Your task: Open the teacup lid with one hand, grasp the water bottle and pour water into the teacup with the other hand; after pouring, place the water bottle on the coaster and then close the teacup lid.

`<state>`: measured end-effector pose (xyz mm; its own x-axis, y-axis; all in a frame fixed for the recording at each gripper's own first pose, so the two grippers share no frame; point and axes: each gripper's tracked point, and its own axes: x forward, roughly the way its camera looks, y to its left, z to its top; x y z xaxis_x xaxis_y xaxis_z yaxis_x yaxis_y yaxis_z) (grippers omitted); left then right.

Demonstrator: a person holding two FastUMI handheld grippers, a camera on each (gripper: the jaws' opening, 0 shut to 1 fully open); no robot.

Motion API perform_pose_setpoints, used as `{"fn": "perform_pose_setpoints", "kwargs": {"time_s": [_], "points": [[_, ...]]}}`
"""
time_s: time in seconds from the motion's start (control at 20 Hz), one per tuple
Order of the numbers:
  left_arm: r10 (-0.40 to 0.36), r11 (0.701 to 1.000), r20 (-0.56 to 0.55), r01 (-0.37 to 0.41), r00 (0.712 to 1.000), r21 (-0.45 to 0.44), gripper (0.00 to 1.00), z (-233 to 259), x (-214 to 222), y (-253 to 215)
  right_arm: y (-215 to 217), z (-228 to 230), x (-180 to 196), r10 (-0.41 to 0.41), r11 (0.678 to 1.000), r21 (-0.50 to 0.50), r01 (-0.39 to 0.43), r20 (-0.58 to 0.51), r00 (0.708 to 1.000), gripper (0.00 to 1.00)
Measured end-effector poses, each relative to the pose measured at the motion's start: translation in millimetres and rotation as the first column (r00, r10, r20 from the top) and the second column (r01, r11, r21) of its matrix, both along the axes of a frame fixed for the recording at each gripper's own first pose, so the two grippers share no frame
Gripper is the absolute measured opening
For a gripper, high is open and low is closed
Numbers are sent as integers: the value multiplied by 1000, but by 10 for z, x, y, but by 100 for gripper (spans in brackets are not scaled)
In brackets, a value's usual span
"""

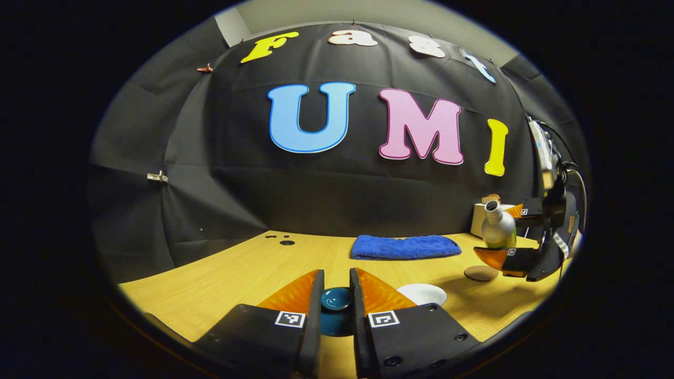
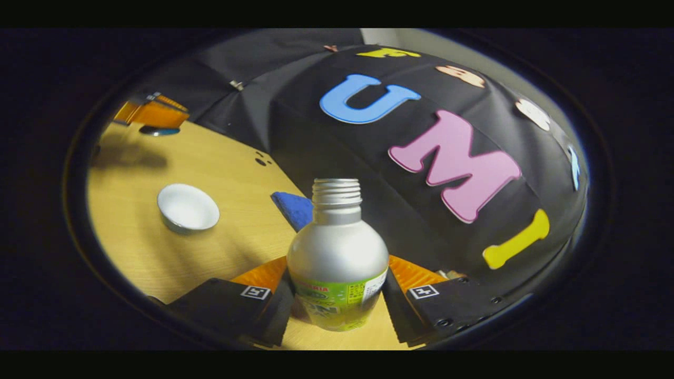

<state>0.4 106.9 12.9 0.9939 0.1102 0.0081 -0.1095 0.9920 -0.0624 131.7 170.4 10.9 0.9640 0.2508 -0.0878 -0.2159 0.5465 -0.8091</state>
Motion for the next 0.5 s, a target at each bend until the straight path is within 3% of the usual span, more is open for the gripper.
{"fn": "perform_pose_setpoints", "kwargs": {"time_s": [0.2, 0.5], "points": [[-4, 1000, -18, 3, 1000, -18, 29, -91, -51, 82, 210, -74, 31, 56, 974, -226, -33, 95, 994, 76], [2, 1000, -27, -3, 1000, -19, 29, -144, -101, 233, 511, -350, 49, 117, 944, -322, -79, 99, 988, 80]]}}
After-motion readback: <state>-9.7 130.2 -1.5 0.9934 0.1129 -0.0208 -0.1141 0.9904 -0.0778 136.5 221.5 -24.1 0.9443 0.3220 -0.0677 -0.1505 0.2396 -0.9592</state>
